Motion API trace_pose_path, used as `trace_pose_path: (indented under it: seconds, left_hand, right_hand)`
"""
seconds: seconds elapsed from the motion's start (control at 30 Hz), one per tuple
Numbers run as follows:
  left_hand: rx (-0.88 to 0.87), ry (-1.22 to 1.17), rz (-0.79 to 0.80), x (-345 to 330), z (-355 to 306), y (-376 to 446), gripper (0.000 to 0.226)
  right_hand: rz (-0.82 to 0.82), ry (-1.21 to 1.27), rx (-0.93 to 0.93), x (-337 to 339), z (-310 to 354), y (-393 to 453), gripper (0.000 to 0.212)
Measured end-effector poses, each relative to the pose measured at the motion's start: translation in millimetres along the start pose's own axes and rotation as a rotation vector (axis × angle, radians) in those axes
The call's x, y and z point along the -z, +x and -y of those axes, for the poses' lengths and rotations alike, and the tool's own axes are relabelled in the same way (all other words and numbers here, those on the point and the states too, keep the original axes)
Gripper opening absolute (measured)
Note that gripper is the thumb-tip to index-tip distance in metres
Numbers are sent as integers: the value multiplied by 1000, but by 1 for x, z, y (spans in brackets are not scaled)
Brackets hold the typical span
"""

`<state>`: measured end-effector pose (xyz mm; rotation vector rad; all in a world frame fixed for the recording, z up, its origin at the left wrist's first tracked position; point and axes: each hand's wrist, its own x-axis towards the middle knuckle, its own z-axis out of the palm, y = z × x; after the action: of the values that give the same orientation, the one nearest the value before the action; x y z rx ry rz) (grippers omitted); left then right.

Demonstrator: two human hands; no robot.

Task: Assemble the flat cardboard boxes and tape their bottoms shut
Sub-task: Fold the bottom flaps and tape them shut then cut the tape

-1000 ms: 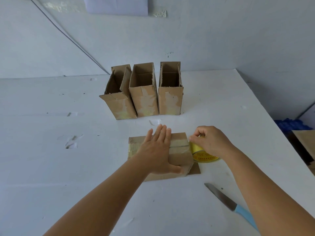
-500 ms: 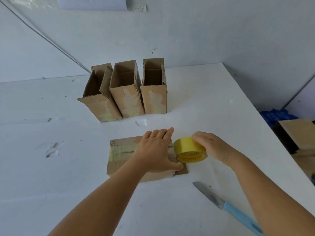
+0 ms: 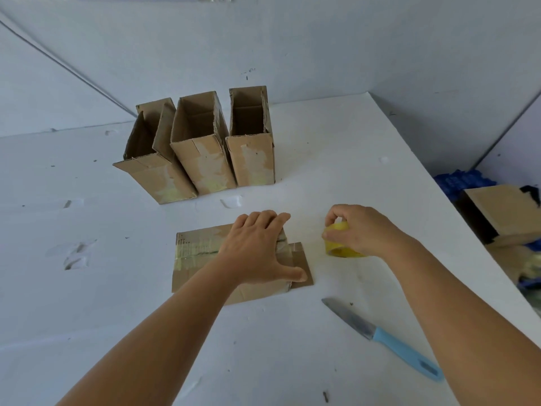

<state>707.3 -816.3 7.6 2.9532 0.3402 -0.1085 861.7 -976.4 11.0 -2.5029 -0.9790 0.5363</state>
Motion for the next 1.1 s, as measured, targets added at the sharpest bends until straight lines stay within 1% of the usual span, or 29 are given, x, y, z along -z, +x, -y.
trace_pose_path:
  seconds: [0.1, 0.17, 0.23, 0.3, 0.37, 0.43, 0.5, 0.57, 0.63, 0.7, 0.77, 0.9, 1.1]
  left_hand:
    - [1, -24, -9, 1, 0, 2, 101]
    - [3, -15, -42, 0, -2, 4, 85]
    - [16, -18, -41, -1, -3, 5, 67]
    - [36, -28, -4, 2, -3, 7, 60]
    - [16, -36, 44, 9, -5, 11, 61]
    - [-78, -35, 116, 20, -11, 18, 62]
    - [-170, -83, 230, 31, -19, 28, 67]
    - [-178, -188, 383, 37, -25, 37, 75]
    - [-119, -396, 467, 38, -25, 43, 75]
    - [-57, -579, 469, 38, -22, 47, 60]
    - [-40, -671, 451, 38, -21, 49, 52]
    - [-27, -736, 458, 37, -19, 50, 59]
    - [-35, -893, 440, 31, -9, 51, 64]
  right_hand:
    - [-62, -115, 16, -2, 3, 2, 17]
    - [-88, -198, 39, -3, 5, 2, 17]
    - [-98, -195, 59, -1, 4, 1, 19]
    - [-92, -132, 82, 1, -2, -1, 21]
    - [-72, -125, 100, 4, -8, -2, 28]
    - [-66, -154, 102, 5, -11, -2, 35]
    - [-99, -171, 106, 5, -11, -1, 37]
    - [-135, -199, 113, 8, -10, -1, 36]
    - [-148, -217, 113, 11, -10, -3, 34]
    - [-153, -219, 114, 13, -11, -6, 32]
    - [-149, -202, 107, 12, -13, -8, 32]
    - [-139, -156, 93, 5, -16, -10, 32]
    - [-118, -72, 73, -7, -13, -22, 31]
